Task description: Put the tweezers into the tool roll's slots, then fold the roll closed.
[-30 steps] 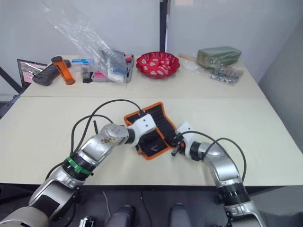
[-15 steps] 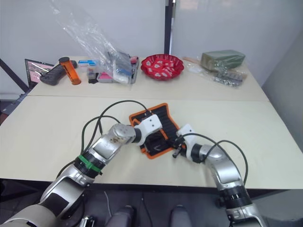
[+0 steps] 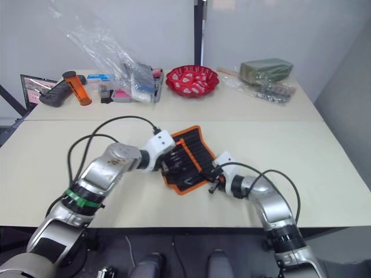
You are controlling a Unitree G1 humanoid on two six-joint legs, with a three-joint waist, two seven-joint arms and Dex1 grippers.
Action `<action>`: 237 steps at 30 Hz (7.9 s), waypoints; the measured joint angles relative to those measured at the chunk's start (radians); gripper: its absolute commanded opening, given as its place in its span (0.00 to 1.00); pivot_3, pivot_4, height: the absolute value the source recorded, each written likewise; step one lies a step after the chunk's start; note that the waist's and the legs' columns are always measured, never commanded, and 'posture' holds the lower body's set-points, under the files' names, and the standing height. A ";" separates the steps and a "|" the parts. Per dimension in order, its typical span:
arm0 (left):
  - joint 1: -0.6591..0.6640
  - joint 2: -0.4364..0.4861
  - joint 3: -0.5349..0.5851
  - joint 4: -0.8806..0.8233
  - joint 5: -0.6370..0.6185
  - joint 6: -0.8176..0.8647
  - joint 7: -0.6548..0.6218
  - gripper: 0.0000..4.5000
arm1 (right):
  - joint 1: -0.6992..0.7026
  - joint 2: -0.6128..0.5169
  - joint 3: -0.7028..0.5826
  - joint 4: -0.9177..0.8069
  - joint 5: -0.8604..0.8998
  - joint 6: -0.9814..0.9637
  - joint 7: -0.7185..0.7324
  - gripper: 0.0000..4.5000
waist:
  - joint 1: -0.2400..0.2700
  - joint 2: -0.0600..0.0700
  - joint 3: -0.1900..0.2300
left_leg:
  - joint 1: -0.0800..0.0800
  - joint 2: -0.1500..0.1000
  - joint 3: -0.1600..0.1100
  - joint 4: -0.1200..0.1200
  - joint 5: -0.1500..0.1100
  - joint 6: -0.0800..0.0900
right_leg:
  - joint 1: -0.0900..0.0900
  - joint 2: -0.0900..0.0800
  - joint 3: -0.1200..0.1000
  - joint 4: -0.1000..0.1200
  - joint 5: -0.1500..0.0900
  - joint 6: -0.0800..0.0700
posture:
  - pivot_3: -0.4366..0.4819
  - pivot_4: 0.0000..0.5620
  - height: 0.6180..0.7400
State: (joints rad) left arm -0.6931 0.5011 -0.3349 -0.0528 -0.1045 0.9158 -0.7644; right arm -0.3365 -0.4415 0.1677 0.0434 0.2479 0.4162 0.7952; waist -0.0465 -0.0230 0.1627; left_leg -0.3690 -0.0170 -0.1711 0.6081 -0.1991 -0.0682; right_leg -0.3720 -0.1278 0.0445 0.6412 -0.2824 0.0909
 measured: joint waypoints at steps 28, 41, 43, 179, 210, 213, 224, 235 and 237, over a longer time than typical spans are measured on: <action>0.934 -0.221 1.111 -0.543 -0.235 -0.152 0.281 0.99 | -0.044 0.002 0.020 0.109 -0.006 -0.083 0.056 0.00 | 0.006 -0.008 -0.004 | 0.001 0.001 0.001 -0.001 -0.002 -0.002 | 0.001 0.000 0.000 -0.003 -0.001 -0.004 | 0.48 0.27 1.00; 1.148 -0.337 1.045 -0.536 -0.226 -0.397 0.346 0.99 | -0.034 0.013 0.018 0.106 -0.017 -0.089 0.052 0.00 | 0.007 -0.015 -0.009 | 0.000 0.002 0.001 -0.001 -0.004 -0.003 | 0.003 0.000 0.000 -0.010 -0.001 -0.005 | 0.48 0.27 1.00; 1.163 -0.336 1.017 -0.535 -0.231 -0.408 0.348 0.99 | -0.035 0.015 0.018 0.106 -0.020 -0.089 0.057 0.00 | 0.005 -0.015 -0.009 | 0.000 0.002 0.002 -0.001 -0.005 -0.003 | 0.003 0.000 0.000 -0.010 -0.001 -0.005 | 0.48 0.27 1.00; -0.053 -0.104 -0.160 0.017 -0.093 0.048 0.065 0.00 | 0.061 0.030 -0.058 -0.050 0.000 -0.033 -0.077 0.00 | 0.001 -0.003 0.003 | -0.013 0.001 0.002 0.005 -0.005 -0.004 | -0.013 0.000 0.001 0.003 -0.001 -0.001 | 0.48 0.27 1.00; -0.115 -0.025 0.267 0.007 -0.241 0.092 -0.030 0.99 | 0.069 0.023 -0.058 -0.067 0.011 -0.010 -0.035 0.00 | -0.012 -0.002 0.002 | -0.009 0.000 0.001 0.006 -0.005 -0.003 | -0.011 0.000 0.001 0.005 -0.002 0.000 | 0.48 0.27 1.00; -0.087 0.053 0.360 -0.080 -0.300 0.093 -0.057 0.99 | 0.042 0.019 -0.066 -0.071 0.046 0.046 -0.015 0.00 | -0.022 -0.002 0.002 | -0.010 0.000 0.001 0.005 -0.005 -0.004 | -0.013 0.000 0.001 0.006 -0.001 -0.001 | 0.48 0.27 1.00; 0.276 0.242 0.529 -0.229 -0.419 0.047 -0.138 1.00 | -0.024 0.025 -0.060 -0.272 0.218 0.353 0.006 0.25 | -0.011 0.000 0.004 | -0.015 0.000 0.001 0.005 -0.005 -0.004 | -0.017 0.000 0.001 0.005 0.003 -0.008 | 0.48 0.27 1.00; 0.507 0.305 0.550 -0.287 -0.426 -0.069 -0.156 1.00 | -0.036 0.073 -0.024 -0.335 0.279 0.460 -0.078 0.99 | 0.003 0.000 0.004 | -0.014 0.001 0.001 0.004 -0.005 -0.004 | -0.017 0.000 0.001 0.005 0.003 -0.008 | 0.48 0.27 1.00; 0.514 0.304 0.551 -0.288 -0.440 -0.069 -0.158 1.00 | -0.036 0.083 0.006 -0.323 0.239 0.436 -0.104 0.99 | 0.003 0.000 0.004 | -0.015 0.000 0.001 0.004 -0.005 -0.004 | -0.017 0.000 0.001 0.005 0.003 -0.008 | 0.48 0.27 1.00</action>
State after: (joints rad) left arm -0.1788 0.8046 0.2161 -0.3410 -0.5444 0.8472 -0.9222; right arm -0.3726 -0.3583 0.1738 -0.2794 0.4866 0.8520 0.6914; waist -0.0435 -0.0231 0.1665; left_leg -0.3835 -0.0165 -0.1698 0.6122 -0.2043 -0.0718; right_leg -0.3891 -0.1277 0.0459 0.6464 -0.2797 0.0826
